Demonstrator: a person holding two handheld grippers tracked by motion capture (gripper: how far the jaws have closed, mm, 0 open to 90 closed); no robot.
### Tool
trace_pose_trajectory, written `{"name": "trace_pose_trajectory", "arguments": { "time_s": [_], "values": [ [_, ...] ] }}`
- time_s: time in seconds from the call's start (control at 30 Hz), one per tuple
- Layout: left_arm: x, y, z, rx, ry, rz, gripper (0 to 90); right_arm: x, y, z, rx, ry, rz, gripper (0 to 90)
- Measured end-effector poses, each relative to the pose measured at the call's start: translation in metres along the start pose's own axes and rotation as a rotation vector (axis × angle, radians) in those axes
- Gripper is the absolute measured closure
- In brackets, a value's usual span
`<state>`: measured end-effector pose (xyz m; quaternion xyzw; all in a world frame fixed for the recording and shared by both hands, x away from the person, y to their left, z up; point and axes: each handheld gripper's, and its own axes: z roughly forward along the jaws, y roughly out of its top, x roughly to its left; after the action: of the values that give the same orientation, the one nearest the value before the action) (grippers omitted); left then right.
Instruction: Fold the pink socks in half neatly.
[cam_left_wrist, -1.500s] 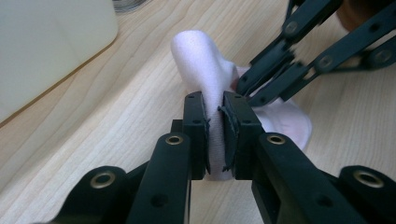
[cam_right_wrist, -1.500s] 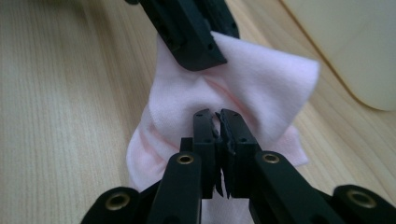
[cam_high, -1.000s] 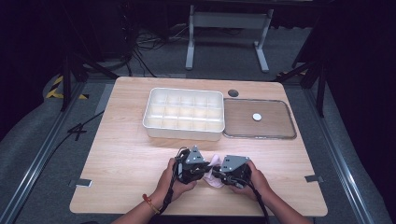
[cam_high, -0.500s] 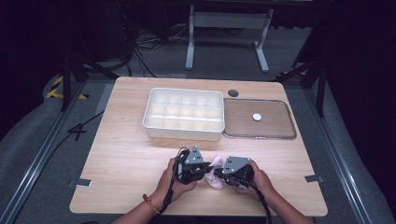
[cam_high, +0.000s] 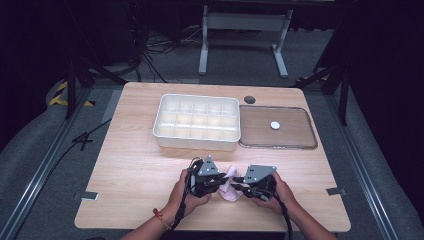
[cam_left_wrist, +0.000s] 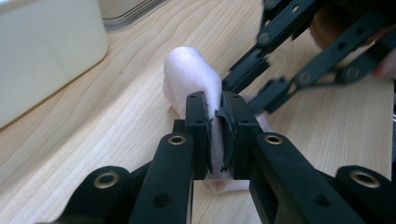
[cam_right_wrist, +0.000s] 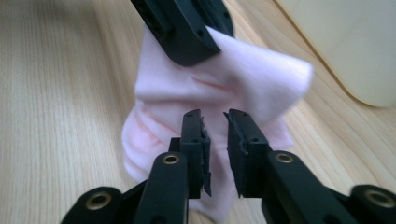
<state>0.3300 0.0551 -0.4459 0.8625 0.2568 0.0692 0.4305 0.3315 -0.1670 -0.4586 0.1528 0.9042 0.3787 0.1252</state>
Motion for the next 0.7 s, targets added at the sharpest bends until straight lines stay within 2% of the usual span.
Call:
{"name": "trace_pose_trajectory", "arguments": {
  "time_s": [0.1,0.13,0.23,0.27,0.37,0.43,0.5,0.6,0.63,0.67,0.7],
  "values": [
    [0.001,-0.001,-0.001,-0.003,0.002,-0.003,81.8,-0.005,-0.003,-0.005,0.037,-0.020,-0.002,81.3],
    [0.001,0.000,-0.001,-0.002,0.010,0.009,81.8,-0.007,-0.005,-0.005,0.051,-0.018,-0.001,81.8],
    [-0.002,0.000,0.000,-0.005,0.008,0.011,81.2,-0.007,-0.006,-0.002,0.072,-0.021,0.006,82.4],
    [-0.005,0.001,0.002,0.004,0.007,0.038,80.7,-0.007,-0.006,0.001,0.081,-0.016,0.010,82.3],
    [-0.010,0.001,0.005,0.012,0.002,0.054,80.0,-0.007,-0.005,0.002,0.082,-0.020,0.006,82.6],
    [-0.013,0.002,0.007,0.028,0.013,0.084,78.8,-0.006,-0.006,0.003,0.080,-0.018,0.016,83.1],
    [-0.016,0.001,0.009,0.035,0.010,0.080,77.8,-0.005,-0.006,0.004,0.079,-0.018,0.019,83.1],
    [-0.019,0.000,0.014,0.050,0.018,0.099,77.6,-0.006,-0.006,0.004,0.079,-0.013,0.024,82.4],
    [-0.020,0.000,0.016,0.055,0.030,0.115,77.3,-0.007,-0.006,0.004,0.077,-0.016,0.025,82.3],
    [-0.022,0.000,0.017,0.065,0.049,0.147,77.5,-0.008,-0.007,0.003,0.075,-0.012,0.029,82.1],
    [-0.023,0.000,0.017,0.071,0.047,0.157,78.0,-0.009,-0.007,0.002,0.076,-0.006,0.029,81.9]
  ]
}}
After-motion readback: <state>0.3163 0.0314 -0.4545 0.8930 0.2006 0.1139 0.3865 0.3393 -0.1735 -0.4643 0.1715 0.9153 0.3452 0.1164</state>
